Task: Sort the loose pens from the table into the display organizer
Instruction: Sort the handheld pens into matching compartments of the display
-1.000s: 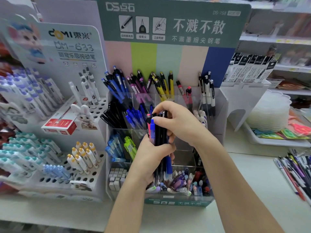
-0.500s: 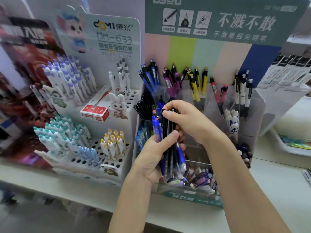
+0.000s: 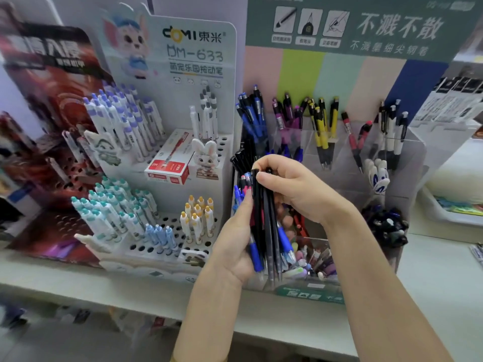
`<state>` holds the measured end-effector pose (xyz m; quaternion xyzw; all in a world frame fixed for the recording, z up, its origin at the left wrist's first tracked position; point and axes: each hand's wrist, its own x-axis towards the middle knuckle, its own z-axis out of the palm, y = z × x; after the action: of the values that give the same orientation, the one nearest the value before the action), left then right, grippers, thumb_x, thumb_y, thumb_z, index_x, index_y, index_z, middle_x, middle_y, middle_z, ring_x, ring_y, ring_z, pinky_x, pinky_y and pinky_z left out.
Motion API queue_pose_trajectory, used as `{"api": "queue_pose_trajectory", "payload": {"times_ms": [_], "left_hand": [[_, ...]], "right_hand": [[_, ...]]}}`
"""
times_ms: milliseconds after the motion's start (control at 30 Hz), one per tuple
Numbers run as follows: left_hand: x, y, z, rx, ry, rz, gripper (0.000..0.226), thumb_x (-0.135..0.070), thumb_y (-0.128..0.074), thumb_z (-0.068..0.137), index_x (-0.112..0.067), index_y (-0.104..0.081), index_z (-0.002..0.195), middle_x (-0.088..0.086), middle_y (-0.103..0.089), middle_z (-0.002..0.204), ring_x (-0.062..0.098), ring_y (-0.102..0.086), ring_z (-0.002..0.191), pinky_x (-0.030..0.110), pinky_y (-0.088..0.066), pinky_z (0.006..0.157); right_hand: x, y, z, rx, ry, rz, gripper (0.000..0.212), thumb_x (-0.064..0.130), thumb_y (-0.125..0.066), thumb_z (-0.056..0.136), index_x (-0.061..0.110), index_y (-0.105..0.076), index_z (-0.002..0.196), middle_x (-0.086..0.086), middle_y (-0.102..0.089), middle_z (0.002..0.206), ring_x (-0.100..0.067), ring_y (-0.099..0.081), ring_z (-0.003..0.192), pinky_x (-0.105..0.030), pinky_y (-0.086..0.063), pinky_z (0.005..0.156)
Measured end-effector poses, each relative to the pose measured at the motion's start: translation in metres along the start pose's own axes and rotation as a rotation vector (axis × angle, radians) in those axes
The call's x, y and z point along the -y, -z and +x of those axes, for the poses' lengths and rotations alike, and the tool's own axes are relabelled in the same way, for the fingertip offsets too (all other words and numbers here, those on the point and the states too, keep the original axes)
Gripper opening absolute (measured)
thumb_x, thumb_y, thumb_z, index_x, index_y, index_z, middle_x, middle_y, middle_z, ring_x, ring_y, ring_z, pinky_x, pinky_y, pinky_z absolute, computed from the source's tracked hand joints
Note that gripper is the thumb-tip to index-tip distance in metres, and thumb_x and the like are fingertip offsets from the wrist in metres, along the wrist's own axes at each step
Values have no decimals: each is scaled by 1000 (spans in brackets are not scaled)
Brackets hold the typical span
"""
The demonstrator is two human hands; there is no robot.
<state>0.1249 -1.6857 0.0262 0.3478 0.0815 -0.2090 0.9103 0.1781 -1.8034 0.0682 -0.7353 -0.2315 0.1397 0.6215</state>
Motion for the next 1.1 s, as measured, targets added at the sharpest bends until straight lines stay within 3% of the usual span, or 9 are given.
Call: {"api": "queue_pose_trajectory", "payload": {"times_ms": [100,200,333,500,733,833,967,1100], "left_hand": [[1,4,-3,-27,-24,26,44,-46,-50,95,-8,-71,88,6,-66,77,16,-63,59,29,-56,55],[3,5,-6,-58,-40,55,41,-42,-52,94,-7,-71,83,7,-67,69,16,-64,56,27,-56,52],[7,2,-7,-54,-49,95,37,-38,-54,94,-7,-72,82,8,-66,72,16,-63,57,27,-54,52],[14,-15,-8,-154,-33,99,34,-38,-58,87,-7,-62,74,7,-59,58,17,-57,45,24,-48,42],[22,-25,-5,-310,-138,91,21,-19,-57,93,-5,-60,77,6,-59,52,17,-59,41,27,-52,41],[18,-23,1,-341,-228,135,9,-11,-60,91,-3,-59,88,7,-62,58,19,-63,47,31,-56,46],[9,-17,5,-436,-327,188,14,-15,-66,90,-7,-56,84,2,-62,58,16,-65,53,35,-57,58],[-9,-16,8,-500,-398,69,14,-17,-65,91,-10,-54,84,0,-64,59,12,-65,54,38,-58,67]], "right_hand": [[0,-1,-4,24,29,59,8,5,-45,98,7,-51,94,4,-57,71,-4,-56,54,-15,-44,47],[-2,0,-10,36,75,57,9,5,-46,98,9,-53,93,6,-58,74,-5,-58,60,-15,-47,53],[-5,6,-16,72,82,111,6,9,-47,98,9,-52,95,0,-57,73,-12,-58,55,-19,-46,44],[-4,10,-24,80,112,234,7,11,-50,92,6,-50,97,5,-55,70,-4,-54,53,-13,-43,46],[-6,25,-32,97,160,240,4,2,-47,96,3,-51,99,-11,-47,82,-2,-54,59,-11,-42,53],[-8,31,-32,27,178,215,7,-1,-44,97,2,-50,98,-9,-46,79,-1,-50,56,-10,-41,52],[-10,33,-25,-83,187,245,7,2,-47,96,5,-52,97,-6,-48,77,-3,-51,59,-11,-41,52],[-4,31,-15,-195,214,252,9,3,-47,97,7,-54,96,2,-55,74,-7,-48,56,-14,-39,49]]}}
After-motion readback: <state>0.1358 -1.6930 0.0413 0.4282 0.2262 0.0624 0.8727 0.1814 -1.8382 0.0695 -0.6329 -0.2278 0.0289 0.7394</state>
